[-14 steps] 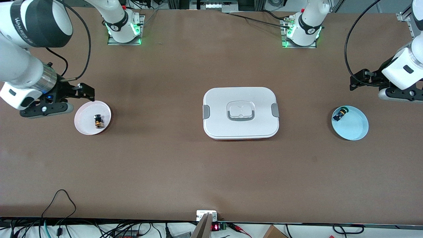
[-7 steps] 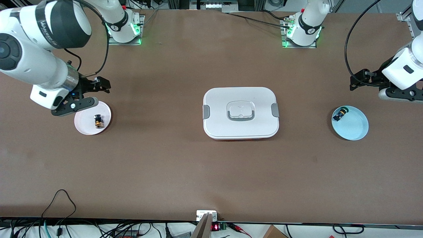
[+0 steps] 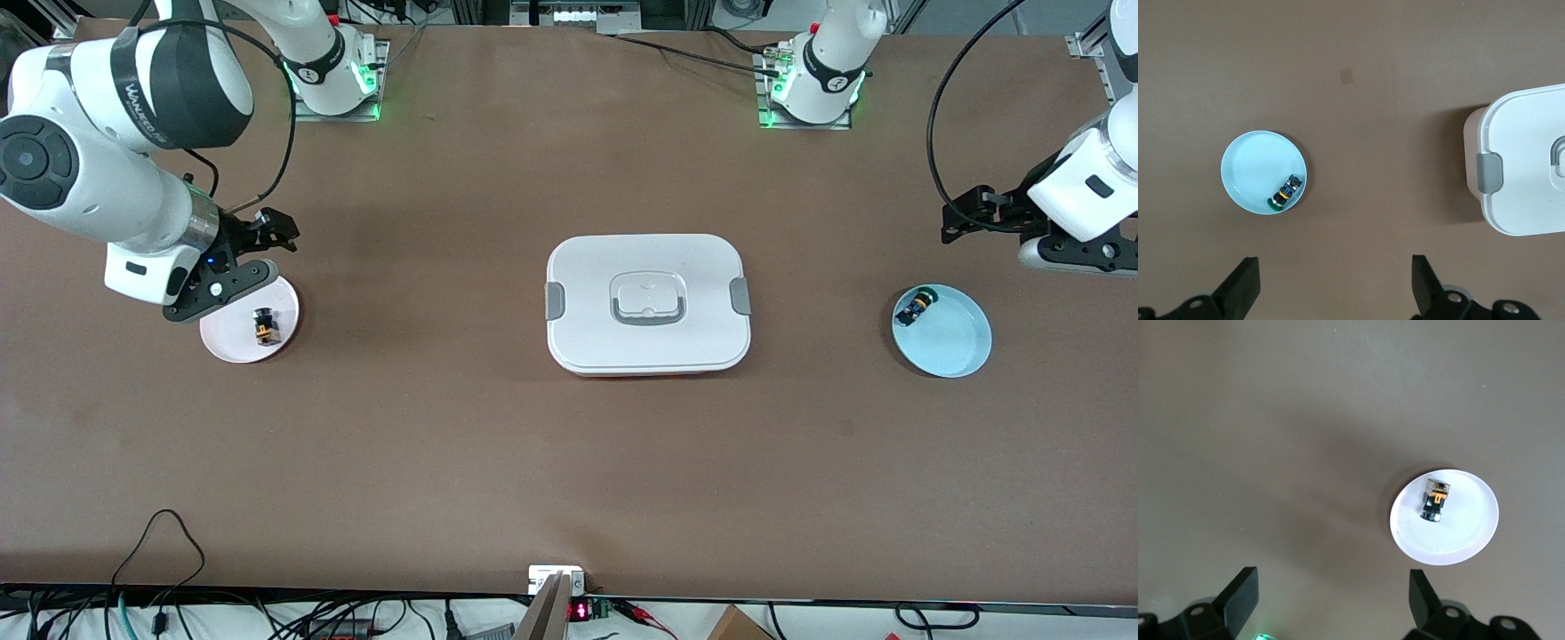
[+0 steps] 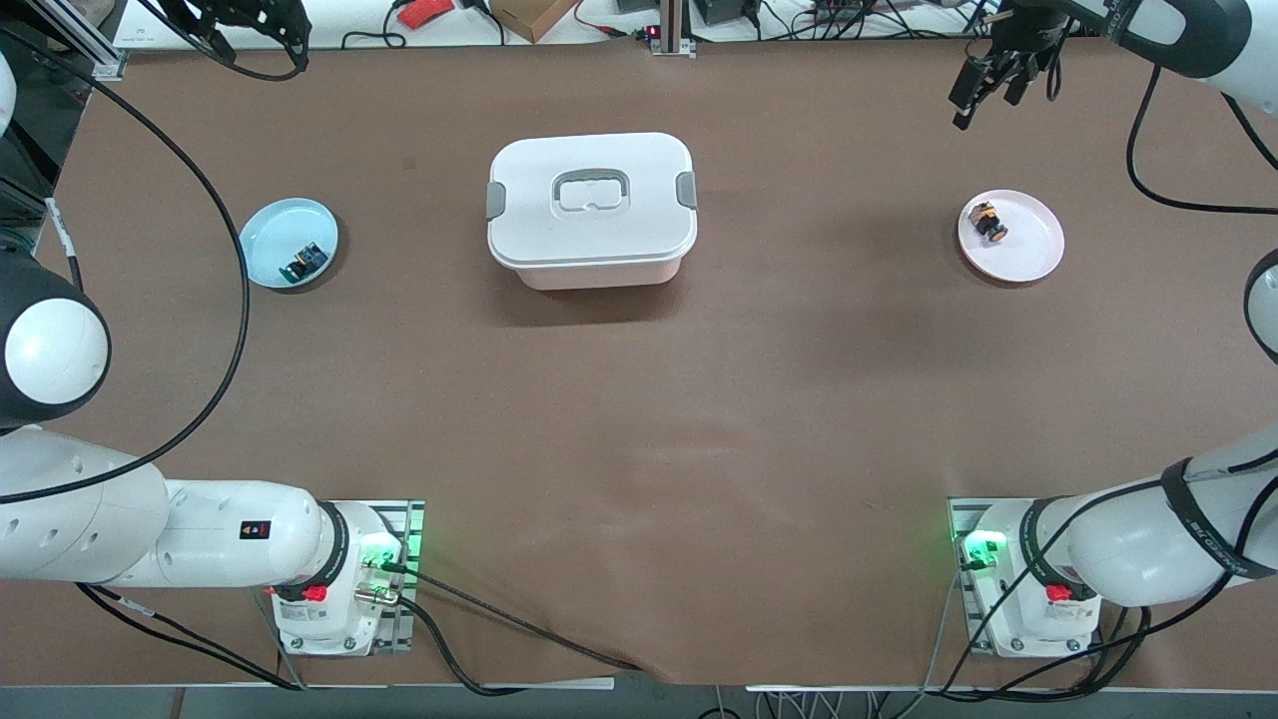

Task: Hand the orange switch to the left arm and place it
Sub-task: 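Lower the open right gripper around the orange switch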

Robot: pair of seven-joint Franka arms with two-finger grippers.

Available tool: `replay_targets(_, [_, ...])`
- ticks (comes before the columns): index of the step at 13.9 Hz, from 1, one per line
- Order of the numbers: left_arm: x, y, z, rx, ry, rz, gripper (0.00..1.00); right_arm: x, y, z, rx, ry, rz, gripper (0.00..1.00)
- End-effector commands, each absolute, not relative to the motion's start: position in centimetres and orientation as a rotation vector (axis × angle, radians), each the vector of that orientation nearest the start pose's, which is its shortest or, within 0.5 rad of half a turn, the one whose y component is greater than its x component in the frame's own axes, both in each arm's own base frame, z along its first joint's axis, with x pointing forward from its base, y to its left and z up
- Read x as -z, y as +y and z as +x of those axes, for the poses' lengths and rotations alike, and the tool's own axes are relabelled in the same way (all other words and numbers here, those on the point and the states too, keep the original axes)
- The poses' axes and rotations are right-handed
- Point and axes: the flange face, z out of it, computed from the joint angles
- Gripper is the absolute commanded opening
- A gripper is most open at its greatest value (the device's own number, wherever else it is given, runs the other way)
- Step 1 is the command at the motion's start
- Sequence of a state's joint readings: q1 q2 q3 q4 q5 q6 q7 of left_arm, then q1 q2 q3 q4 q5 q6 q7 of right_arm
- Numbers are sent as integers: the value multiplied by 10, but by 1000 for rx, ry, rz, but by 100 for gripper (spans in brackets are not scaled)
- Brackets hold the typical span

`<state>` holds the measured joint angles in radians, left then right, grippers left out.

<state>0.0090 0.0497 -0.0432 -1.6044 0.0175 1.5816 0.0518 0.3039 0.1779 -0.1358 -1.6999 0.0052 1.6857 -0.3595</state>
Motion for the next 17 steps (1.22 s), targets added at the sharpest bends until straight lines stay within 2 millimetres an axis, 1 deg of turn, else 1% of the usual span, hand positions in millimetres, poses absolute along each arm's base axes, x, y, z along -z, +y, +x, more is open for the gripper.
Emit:
replay_targets(1, [-587, -11, 571, -123, 116, -3141, 100, -443, 79, 580, -275, -936, -2975, 100])
replay_targets(2, [-587, -13, 571, -123, 121, -3140, 100, -426, 70, 578, -250, -1025, -2942, 100])
replay_targets(3, [-587, -13, 571, -123, 121, -3141, 100, -411, 55, 576, -239, -1087, -2914, 100])
replay_targets(4, [-586, -12, 571, -130, 118, -3141, 100, -395, 42, 576, -215, -1186, -2872, 100])
replay_targets(6, [-586, -12, 571, -130, 118, -3141, 100, -368, 25, 574, -182, -1388, -2781, 100])
replay_targets(9, [-586, -11, 571, -132, 118, -3141, 100, -328, 4, 579, -235, -1651, -2600, 100])
replay_targets(10, [-586, -12, 571, -130, 118, -3141, 100, -313, 0, 582, -257, -1761, -2545, 100])
replay_targets(11, [-586, -11, 571, -130, 116, -3141, 100, -300, -8, 585, -271, -1877, -2476, 100])
replay_targets(12, [-584, -12, 572, -137, 118, -3141, 100, -283, -13, 586, -289, -1988, -2374, 100])
replay_targets(13, [-583, -11, 573, -140, 118, -3141, 100, -272, -15, 587, -295, -2035, -2325, 100])
replay_targets(14, [-584, -10, 573, -137, 113, -3141, 100, -265, -18, 590, -276, -2076, -2302, 100])
replay_targets(17, [-583, -10, 573, -140, 116, -3141, 100, -253, -19, 597, -217, -2269, -2154, 100])
